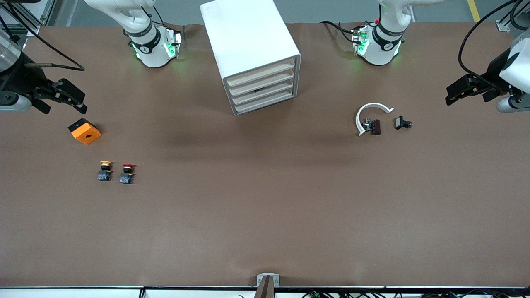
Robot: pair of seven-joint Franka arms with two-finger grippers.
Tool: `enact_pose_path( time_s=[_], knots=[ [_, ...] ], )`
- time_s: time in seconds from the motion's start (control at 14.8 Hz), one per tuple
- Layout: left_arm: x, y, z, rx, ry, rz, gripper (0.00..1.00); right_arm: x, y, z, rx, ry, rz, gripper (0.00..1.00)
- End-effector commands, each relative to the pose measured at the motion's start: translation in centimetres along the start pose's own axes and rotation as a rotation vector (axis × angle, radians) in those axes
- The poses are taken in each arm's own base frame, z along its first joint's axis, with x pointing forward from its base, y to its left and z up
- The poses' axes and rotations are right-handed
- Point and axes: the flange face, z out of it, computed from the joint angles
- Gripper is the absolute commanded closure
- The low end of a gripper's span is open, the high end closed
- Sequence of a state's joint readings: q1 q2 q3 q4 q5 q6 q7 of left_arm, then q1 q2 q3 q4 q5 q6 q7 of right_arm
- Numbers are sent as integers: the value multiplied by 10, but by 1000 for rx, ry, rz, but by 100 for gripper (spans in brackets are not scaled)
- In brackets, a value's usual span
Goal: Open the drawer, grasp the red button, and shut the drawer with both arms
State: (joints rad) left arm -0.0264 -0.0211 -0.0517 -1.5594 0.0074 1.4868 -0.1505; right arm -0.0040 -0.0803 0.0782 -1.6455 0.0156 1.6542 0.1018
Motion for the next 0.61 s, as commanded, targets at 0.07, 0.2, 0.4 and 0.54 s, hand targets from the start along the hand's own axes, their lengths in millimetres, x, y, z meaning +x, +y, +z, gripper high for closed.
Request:
enact_pose_path(
  time_s=[0.07, 0.2, 0.4, 0.54],
  knots=[
    [4, 5, -5, 21, 14, 33, 0, 0, 2, -5, 8, -4, 16, 0],
    [4, 7, -6, 21, 15, 33, 0, 0, 1, -5, 8, -4, 14, 0],
    [4, 6, -6, 21, 15, 30, 0, 0, 1, -4, 5, -5, 9, 0],
    [4, 6, -6, 22, 15, 30, 0, -1, 0, -4, 5, -7, 9, 0]
  ],
)
